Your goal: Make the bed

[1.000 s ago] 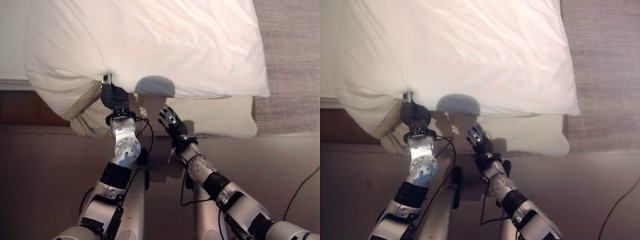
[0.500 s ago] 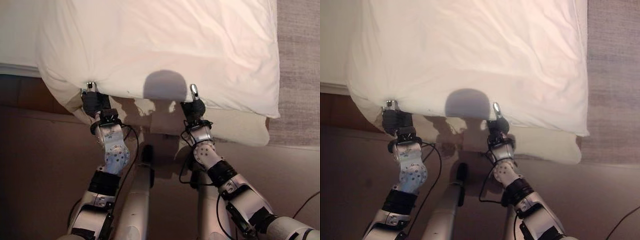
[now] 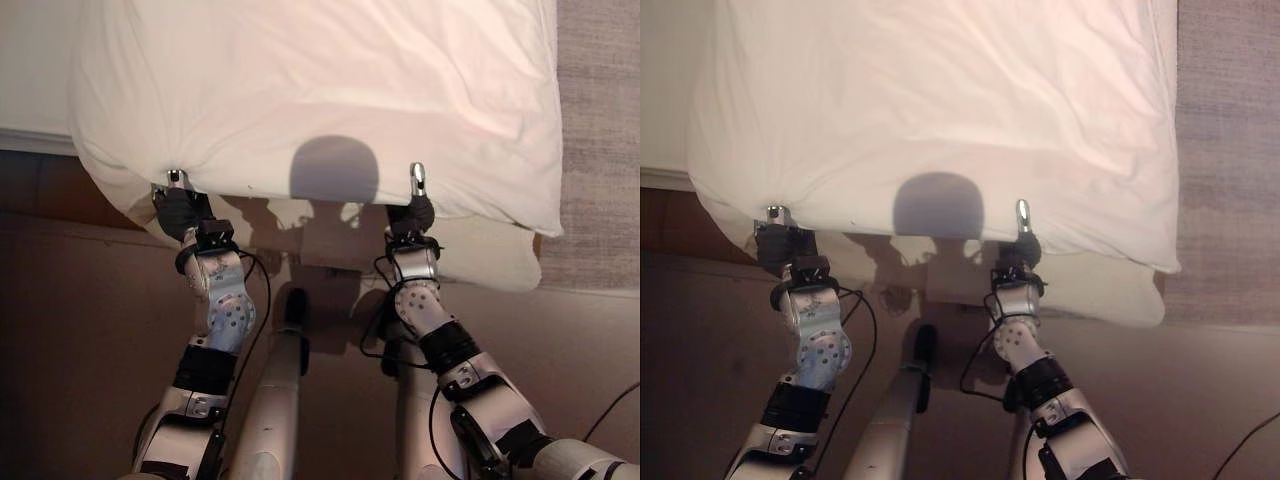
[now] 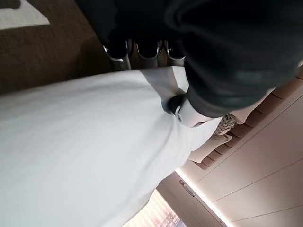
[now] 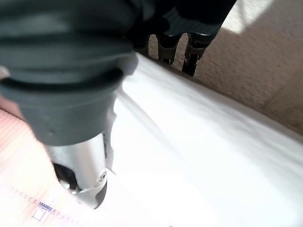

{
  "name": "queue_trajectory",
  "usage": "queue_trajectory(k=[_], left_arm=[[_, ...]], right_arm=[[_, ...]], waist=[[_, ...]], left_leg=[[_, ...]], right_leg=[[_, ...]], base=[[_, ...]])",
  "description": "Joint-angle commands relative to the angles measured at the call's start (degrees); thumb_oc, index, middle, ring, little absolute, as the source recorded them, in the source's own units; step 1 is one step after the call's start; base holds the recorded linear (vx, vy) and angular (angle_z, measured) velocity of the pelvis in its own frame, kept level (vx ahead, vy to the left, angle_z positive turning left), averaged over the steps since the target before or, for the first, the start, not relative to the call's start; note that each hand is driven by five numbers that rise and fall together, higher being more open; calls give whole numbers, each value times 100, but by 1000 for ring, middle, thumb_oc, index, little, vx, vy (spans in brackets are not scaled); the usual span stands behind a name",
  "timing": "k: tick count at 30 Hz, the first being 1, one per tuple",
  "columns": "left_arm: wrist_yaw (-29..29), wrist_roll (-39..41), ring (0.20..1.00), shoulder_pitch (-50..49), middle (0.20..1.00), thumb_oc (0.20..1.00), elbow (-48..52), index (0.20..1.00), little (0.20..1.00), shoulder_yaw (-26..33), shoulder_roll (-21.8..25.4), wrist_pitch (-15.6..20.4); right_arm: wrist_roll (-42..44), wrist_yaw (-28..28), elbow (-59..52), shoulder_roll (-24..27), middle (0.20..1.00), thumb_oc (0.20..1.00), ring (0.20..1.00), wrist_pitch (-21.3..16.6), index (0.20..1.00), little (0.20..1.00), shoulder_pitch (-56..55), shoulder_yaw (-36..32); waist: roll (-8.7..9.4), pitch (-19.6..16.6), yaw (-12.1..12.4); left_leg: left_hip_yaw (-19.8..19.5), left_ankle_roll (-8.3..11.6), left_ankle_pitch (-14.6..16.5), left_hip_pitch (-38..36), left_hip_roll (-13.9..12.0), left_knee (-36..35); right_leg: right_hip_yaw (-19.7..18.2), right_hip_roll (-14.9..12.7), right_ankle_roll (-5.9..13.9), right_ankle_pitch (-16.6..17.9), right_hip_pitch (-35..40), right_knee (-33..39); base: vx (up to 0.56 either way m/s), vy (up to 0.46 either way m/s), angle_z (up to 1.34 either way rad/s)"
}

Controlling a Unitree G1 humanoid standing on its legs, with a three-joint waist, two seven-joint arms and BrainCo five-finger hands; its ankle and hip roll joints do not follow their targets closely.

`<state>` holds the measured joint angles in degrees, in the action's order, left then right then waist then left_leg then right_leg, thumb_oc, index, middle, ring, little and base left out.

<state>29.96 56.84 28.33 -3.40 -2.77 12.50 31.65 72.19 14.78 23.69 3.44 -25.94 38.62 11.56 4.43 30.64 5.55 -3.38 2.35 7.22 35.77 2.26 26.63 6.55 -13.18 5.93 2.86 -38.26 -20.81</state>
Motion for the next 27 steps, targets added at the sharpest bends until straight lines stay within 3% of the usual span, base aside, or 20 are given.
queue_trajectory(k=[1,24,26,27], left_arm=[[158,-677,200,-262,200,200,426,200,200,1273,517,556],[89,-670,200,-146,200,200,113,200,200,1505,684,521],[106,-681,200,-131,200,200,92,200,200,1505,688,520],[123,-684,200,-122,200,200,69,200,200,1521,689,532]], right_arm=[[-105,168,-52,790,1000,1000,1000,-617,1000,1000,-183,-1125],[-36,318,475,1380,1000,1000,1000,-665,1000,1000,-266,-1942],[-55,350,499,1411,200,200,200,-669,200,200,-241,-1961],[-64,360,494,1419,200,200,200,-687,200,200,-229,-1970]], waist=[[-441,-566,5],[-562,-761,-155],[-568,-787,-162],[-574,-794,-162]], left_leg=[[124,-325,-441,226,475,-540],[150,-296,-536,262,451,-651],[149,-287,-559,264,438,-677],[149,-285,-567,262,438,-678]], right_leg=[[-26,208,125,-65,-46,-57],[-78,244,120,-60,-165,-66],[-73,252,118,-50,-165,-22],[-77,265,114,-44,-167,-25]], base=[[0,0,0],[0,-2,-1],[0,0,0],[0,0,0]])
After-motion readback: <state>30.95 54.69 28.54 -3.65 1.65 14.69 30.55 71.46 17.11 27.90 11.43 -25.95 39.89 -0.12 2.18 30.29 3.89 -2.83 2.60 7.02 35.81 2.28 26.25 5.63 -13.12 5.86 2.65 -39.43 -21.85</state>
